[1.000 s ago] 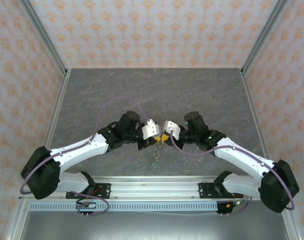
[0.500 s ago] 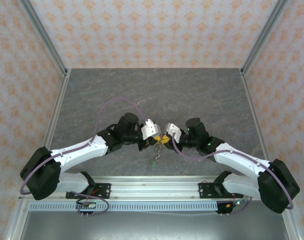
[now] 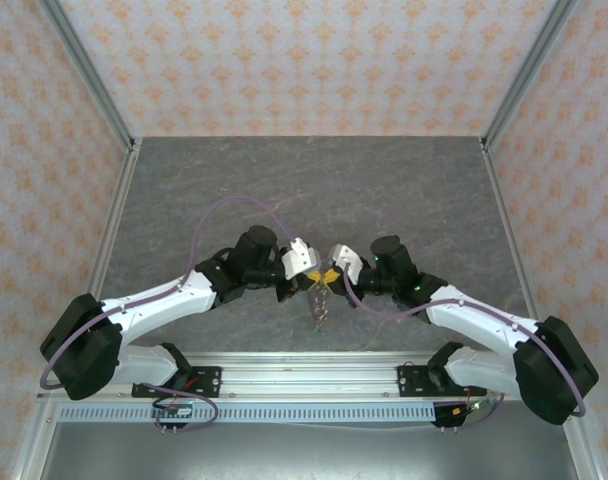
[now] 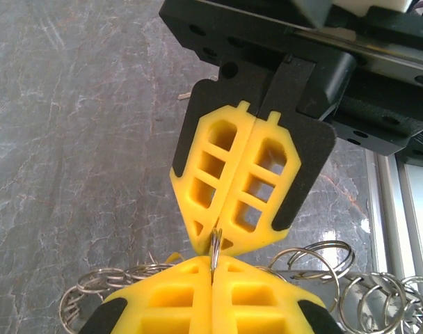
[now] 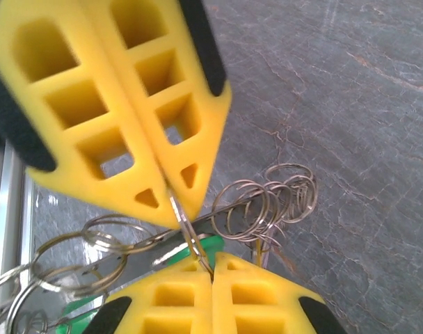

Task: Put the keys on the keyring

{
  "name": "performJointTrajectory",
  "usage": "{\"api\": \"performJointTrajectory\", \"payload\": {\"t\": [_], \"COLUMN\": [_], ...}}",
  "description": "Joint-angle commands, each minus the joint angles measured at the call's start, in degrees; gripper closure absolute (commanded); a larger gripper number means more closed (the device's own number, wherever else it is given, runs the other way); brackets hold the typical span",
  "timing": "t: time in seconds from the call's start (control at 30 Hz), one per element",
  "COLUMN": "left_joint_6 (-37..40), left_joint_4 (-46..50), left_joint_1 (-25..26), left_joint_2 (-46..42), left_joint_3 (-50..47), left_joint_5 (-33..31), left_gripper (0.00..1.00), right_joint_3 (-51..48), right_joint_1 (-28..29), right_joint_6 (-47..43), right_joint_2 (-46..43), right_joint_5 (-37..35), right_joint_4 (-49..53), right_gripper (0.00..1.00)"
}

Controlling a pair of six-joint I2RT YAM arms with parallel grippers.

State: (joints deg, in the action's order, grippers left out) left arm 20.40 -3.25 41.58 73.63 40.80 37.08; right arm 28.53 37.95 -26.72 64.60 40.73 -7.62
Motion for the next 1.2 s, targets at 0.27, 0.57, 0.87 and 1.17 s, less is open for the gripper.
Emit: {"api": "performJointTrajectory", "payload": {"t": [0.27,0.57,0.87,1.17], "left_joint_6": [-0.8,-1.24,3.68,5.58], "left_joint_4": [-6.23,-7.85,0.69,3.26], "left_joint_1": [0.11,0.26,0.26,0.34], "left_joint_2": [-1.4,-1.41,-1.22,-0.65], "left_joint_3": [-0.67,-1.33,0.65,1.88], "left_joint_5": [1.42,1.11,-0.78,-1.03], "left_gripper": [1.0,1.0,1.0,1.0], "right_joint_3": [-0.21,-1.54,1.55,5.11], "right_joint_1": [-1.2,-3.33,-4.26,-4.38], "right_joint_6": [10.97,13.19,11.01,14.62], "right_joint_2": [7.76,8.96,3.52,0.09], "right_joint_5": [5.43,6.05,4.56,8.11], "right_joint_4": [-9.95,-12.81,-2.19,1.72], "right_gripper": [1.0,1.0,1.0,1.0]}}
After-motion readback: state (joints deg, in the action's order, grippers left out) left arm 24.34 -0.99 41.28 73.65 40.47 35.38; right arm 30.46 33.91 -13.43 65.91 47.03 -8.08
